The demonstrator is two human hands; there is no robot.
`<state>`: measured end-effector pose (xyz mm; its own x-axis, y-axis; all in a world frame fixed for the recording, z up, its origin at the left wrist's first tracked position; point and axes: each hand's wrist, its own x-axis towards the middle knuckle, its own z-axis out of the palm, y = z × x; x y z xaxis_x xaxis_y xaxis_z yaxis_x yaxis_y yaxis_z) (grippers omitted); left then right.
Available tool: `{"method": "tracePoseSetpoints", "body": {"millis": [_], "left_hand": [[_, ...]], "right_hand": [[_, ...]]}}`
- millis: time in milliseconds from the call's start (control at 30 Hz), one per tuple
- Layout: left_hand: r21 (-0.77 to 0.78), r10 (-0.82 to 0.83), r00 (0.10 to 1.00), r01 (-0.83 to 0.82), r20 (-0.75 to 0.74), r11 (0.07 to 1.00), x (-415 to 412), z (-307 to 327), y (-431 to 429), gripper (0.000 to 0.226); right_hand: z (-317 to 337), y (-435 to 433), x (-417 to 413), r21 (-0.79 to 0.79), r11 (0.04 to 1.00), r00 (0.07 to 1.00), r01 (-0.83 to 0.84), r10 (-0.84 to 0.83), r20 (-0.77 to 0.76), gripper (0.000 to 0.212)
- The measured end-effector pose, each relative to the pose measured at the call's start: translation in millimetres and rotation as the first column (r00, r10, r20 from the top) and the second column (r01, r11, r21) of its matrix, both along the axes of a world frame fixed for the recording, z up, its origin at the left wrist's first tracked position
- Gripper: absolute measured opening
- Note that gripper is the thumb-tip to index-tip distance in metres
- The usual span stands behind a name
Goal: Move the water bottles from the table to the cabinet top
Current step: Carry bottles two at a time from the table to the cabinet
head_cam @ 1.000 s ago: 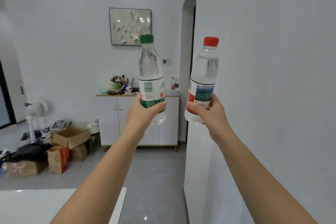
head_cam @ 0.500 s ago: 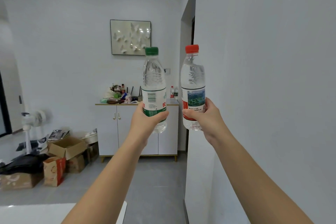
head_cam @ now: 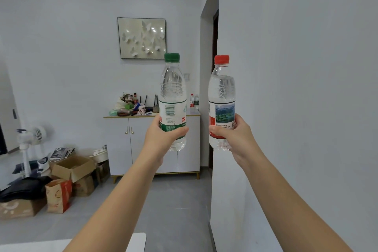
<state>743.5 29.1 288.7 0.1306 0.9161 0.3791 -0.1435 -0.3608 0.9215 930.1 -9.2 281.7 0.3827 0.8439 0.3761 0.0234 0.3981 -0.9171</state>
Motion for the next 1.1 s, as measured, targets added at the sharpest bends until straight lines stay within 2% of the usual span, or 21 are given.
{"method": "tracePoseSetpoints", "body": {"millis": [367,800,1100], "left_hand": [[-0.045,-0.006,0.999,0.005,-0.037,0.999,32,-14,84,0.046],[-0.061,0.078,0.997,-0.079,-0.018,0.995,101,-25,250,0.047],[-0.065,0.133,0.991,-0.135,-0.022,0.989,115,-29,347,0.051]], "right_hand": [[-16,82,18,-0.045,0.999,1.0,0.023,-0.023,-0.001,0.054],[-24,262,81,-0.022,0.999,1.0,0.026,-0.025,0.006,0.062],[-27,362,95,-0.001,1.0,1.0,-0.004,0.004,-0.016,0.052]]}}
